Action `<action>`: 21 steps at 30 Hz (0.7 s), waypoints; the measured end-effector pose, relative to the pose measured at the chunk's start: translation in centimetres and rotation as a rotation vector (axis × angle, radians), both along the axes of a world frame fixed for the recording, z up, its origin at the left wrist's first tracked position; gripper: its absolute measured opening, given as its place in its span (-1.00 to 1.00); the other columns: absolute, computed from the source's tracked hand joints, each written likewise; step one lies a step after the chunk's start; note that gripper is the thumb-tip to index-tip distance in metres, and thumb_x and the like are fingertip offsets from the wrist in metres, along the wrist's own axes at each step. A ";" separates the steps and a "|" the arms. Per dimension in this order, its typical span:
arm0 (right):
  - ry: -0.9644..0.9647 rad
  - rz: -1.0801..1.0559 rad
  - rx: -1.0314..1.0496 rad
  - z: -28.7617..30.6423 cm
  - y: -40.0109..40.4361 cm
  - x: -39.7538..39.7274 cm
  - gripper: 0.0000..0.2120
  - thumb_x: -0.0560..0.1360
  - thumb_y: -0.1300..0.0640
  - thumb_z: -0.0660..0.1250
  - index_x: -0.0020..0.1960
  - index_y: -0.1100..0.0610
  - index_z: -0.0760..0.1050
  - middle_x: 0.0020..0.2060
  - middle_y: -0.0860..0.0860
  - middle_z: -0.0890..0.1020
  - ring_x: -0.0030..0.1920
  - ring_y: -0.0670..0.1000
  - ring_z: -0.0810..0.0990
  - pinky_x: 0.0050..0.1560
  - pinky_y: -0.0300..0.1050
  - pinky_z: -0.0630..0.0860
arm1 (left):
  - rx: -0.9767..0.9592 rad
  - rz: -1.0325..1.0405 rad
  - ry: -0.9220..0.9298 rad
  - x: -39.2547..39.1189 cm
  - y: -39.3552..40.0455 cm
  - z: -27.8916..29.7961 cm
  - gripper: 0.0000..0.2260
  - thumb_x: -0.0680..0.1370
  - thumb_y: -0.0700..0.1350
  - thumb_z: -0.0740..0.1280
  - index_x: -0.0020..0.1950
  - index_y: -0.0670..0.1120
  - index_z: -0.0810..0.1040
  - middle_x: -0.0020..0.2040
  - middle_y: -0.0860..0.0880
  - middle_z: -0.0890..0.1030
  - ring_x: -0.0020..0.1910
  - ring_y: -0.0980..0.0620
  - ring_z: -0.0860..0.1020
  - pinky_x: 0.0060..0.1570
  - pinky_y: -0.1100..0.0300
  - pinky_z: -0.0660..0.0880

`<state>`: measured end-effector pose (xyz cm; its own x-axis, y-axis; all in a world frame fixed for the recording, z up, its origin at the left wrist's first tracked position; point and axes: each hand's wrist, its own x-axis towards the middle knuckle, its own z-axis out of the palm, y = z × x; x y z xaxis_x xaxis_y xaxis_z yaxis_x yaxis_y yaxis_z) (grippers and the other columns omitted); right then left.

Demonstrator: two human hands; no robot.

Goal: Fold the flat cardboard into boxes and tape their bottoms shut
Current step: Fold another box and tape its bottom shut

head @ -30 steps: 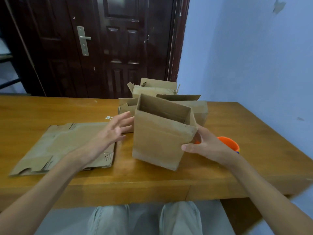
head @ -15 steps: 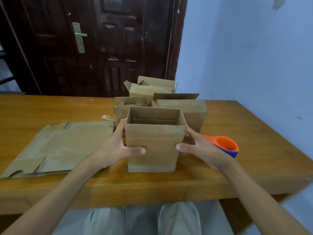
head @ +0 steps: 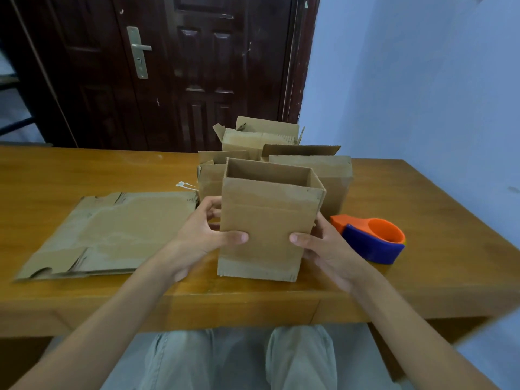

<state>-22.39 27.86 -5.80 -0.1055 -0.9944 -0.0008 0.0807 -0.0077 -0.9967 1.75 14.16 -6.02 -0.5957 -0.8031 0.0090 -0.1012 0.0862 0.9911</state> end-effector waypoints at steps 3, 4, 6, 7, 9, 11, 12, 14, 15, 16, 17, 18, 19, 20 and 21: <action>0.004 -0.006 0.011 -0.3 0.1 0.1 -0.36 0.48 0.23 0.48 0.49 -0.03 0.37 0.29 -0.02 0.68 0.33 0.04 0.64 0.25 -0.01 0.63 | 0.008 0.029 0.022 -0.1 0.2 -0.6 -0.06 0.04 0.23 0.75 0.36 0.27 0.45 0.31 0.10 0.63 0.30 -0.01 0.60 0.30 -0.14 0.59; 0.019 0.001 0.013 -0.3 0.1 0.0 -0.36 0.48 0.24 0.48 0.50 -0.04 0.37 0.31 -0.02 0.67 0.34 0.04 0.63 0.28 0.00 0.62 | 0.012 0.031 0.024 -0.1 0.3 -0.8 -0.07 0.06 0.20 0.76 0.37 0.27 0.44 0.31 0.10 0.63 0.30 -0.01 0.59 0.30 -0.13 0.59; 0.044 0.016 0.009 -0.2 0.0 -0.1 -0.35 0.49 0.25 0.47 0.50 -0.05 0.36 0.33 -0.01 0.65 0.36 0.03 0.62 0.31 0.02 0.60 | 0.031 0.024 0.046 0.0 0.3 -1.3 -0.05 0.08 0.16 0.77 0.40 0.26 0.43 0.31 0.08 0.63 0.31 -0.02 0.60 0.32 -0.15 0.58; 0.045 0.017 0.004 -0.2 -0.1 0.0 -0.35 0.49 0.25 0.47 0.51 -0.05 0.36 0.34 -0.01 0.65 0.36 0.03 0.61 0.31 0.02 0.60 | 0.052 0.022 0.074 0.0 0.3 -1.5 -0.03 0.09 0.14 0.78 0.42 0.24 0.43 0.32 0.05 0.64 0.32 -0.05 0.60 0.32 -0.17 0.57; 0.037 0.010 -0.010 -0.3 -0.3 0.1 -0.35 0.48 0.24 0.47 0.51 -0.03 0.36 0.33 -0.01 0.66 0.36 0.04 0.62 0.29 0.01 0.61 | 0.077 0.030 0.132 -0.2 0.3 -1.6 0.00 0.08 0.11 0.80 0.45 0.20 0.43 0.32 0.01 0.64 0.32 -0.08 0.60 0.30 -0.18 0.58; 0.044 -0.017 -0.030 -0.3 -0.6 -0.1 -0.33 0.47 0.24 0.48 0.52 -0.02 0.35 0.33 -0.01 0.65 0.36 0.04 0.61 0.27 0.00 0.62 | 0.027 0.035 0.151 -0.3 0.2 -1.0 -0.01 0.08 0.13 0.78 0.44 0.22 0.43 0.31 0.05 0.64 0.31 -0.02 0.61 0.23 -0.10 0.63; 0.060 -0.031 -0.039 -0.1 -0.6 -0.4 -0.31 0.46 0.22 0.49 0.53 -0.03 0.35 0.34 -0.01 0.64 0.37 0.04 0.60 0.29 0.00 0.61 | -0.015 0.031 0.151 -0.4 0.2 -0.6 -0.04 0.09 0.11 0.78 0.43 0.23 0.42 0.30 0.09 0.64 0.30 0.02 0.61 0.19 -0.03 0.65; 0.141 -0.029 -0.056 0.5 -0.8 -0.9 -0.25 0.45 0.19 0.52 0.56 -0.03 0.32 0.38 -0.04 0.61 0.40 0.00 0.57 0.34 0.00 0.58 | -0.106 0.039 0.122 -0.6 -0.1 -0.1 -0.12 0.17 0.02 0.77 0.38 0.26 0.41 0.26 0.13 0.63 0.27 0.09 0.60 0.11 0.10 0.66; 0.214 -0.025 -0.058 0.8 -0.8 -1.0 -0.23 0.44 0.16 0.55 0.57 -0.03 0.30 0.37 -0.07 0.60 0.39 -0.04 0.57 0.33 -0.03 0.57 | -0.147 0.049 0.099 -0.7 -0.2 0.2 -0.15 0.19 -0.02 0.75 0.35 0.27 0.39 0.25 0.14 0.62 0.26 0.11 0.59 0.07 0.17 0.66; 0.297 -0.024 -0.052 1.1 -0.9 -1.2 -0.21 0.43 0.14 0.57 0.57 -0.04 0.29 0.35 -0.13 0.60 0.37 -0.11 0.57 0.29 -0.11 0.59 | -0.180 0.056 0.080 -0.7 -0.3 0.4 -0.16 0.20 -0.05 0.73 0.33 0.28 0.37 0.26 0.13 0.60 0.26 0.12 0.58 0.05 0.23 0.64; 0.372 -0.026 -0.047 1.3 -1.1 -1.2 -0.19 0.43 0.14 0.58 0.56 -0.04 0.27 0.32 -0.16 0.60 0.33 -0.18 0.56 0.22 -0.20 0.59 | -0.209 0.054 0.063 -0.8 -0.4 0.5 -0.16 0.20 -0.08 0.71 0.31 0.30 0.35 0.27 0.13 0.58 0.26 0.13 0.57 0.03 0.27 0.63; 0.427 -0.027 -0.046 1.4 -1.3 -1.2 -0.18 0.44 0.17 0.59 0.57 -0.02 0.25 0.32 -0.15 0.59 0.31 -0.23 0.56 0.16 -0.28 0.59 | -0.235 0.045 0.051 -0.9 -0.5 0.6 -0.16 0.20 -0.09 0.71 0.31 0.31 0.33 0.28 0.12 0.57 0.27 0.14 0.56 0.03 0.30 0.62; 0.458 -0.025 -0.046 1.4 -1.4 -1.2 -0.17 0.45 0.19 0.59 0.58 0.00 0.23 0.34 -0.12 0.56 0.30 -0.24 0.55 0.13 -0.32 0.58 | -0.260 0.032 0.035 -1.0 -0.5 0.7 -0.15 0.20 -0.11 0.71 0.30 0.33 0.32 0.29 0.12 0.56 0.27 0.15 0.56 0.02 0.32 0.61; 0.477 -0.021 -0.042 1.2 -1.5 -1.3 -0.15 0.45 0.19 0.59 0.60 0.03 0.22 0.36 -0.08 0.55 0.31 -0.23 0.55 0.13 -0.32 0.58 | -0.280 0.021 0.023 -1.1 -0.5 0.7 -0.14 0.22 -0.14 0.71 0.30 0.34 0.30 0.29 0.13 0.55 0.27 0.19 0.55 0.01 0.35 0.60; 0.487 -0.018 -0.036 1.0 -1.5 -1.4 -0.14 0.45 0.19 0.60 0.61 0.05 0.22 0.38 -0.04 0.55 0.33 -0.18 0.55 0.15 -0.30 0.58 | -0.293 0.016 0.011 -1.2 -0.4 0.7 -0.13 0.24 -0.20 0.70 0.29 0.34 0.29 0.27 0.15 0.54 0.24 0.26 0.56 -0.02 0.40 0.58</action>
